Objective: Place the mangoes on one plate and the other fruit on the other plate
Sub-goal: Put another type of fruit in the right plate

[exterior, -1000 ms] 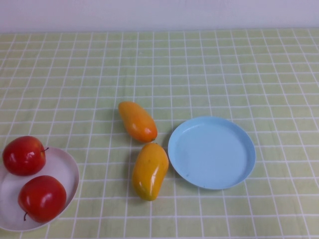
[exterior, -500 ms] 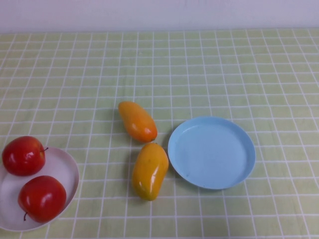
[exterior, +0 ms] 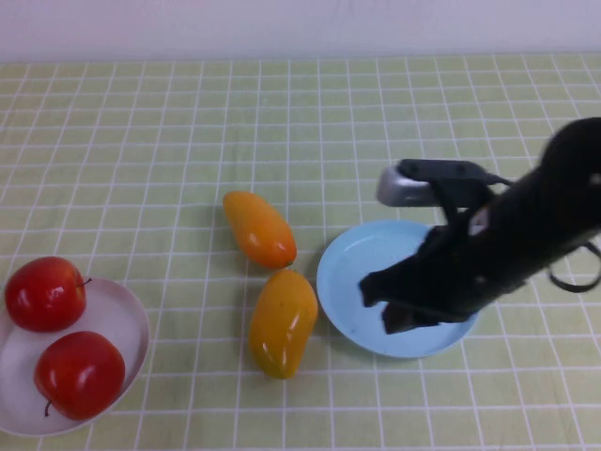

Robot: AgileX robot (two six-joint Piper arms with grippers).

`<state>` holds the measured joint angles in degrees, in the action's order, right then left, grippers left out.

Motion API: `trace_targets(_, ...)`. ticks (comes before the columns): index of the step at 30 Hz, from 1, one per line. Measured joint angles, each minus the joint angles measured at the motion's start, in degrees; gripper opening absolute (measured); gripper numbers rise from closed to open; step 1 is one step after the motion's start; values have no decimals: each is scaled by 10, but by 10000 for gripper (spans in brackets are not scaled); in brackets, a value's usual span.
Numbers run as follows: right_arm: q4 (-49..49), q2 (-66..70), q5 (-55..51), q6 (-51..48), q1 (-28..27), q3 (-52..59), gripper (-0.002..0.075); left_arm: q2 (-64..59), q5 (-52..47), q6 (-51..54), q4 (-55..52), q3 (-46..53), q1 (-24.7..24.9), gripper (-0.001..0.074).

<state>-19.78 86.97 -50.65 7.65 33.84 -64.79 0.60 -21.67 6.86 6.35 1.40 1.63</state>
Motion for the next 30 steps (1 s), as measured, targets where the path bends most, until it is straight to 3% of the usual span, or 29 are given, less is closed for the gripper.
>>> trace_targets(3,0,81,-12,3,51,-81,46,0,0,0,0,0,0,-2)
trace_targets(5,0,133,-27,8,71,-132,122,0,0,0,0,0,0,-2)
trace_targets(9,1,201,-53,25,97,-222,347,0,0,0,0,0,0,-2)
trace_targets(11,1,227,-62,62,104,-256,502,0,0,0,0,0,0,-2)
trace_targets(14,1,251,-76,89,108,-289,634,0,0,0,0,0,0,-2)
trace_targets(17,8,269,-99,112,109,-309,671,0,0,0,0,0,0,-2)
trace_targets(24,89,277,-109,192,111,-319,680,0,0,0,0,0,0,-2)
trace_targets(30,102,296,-72,204,116,-322,681,0,0,0,0,0,0,-2)
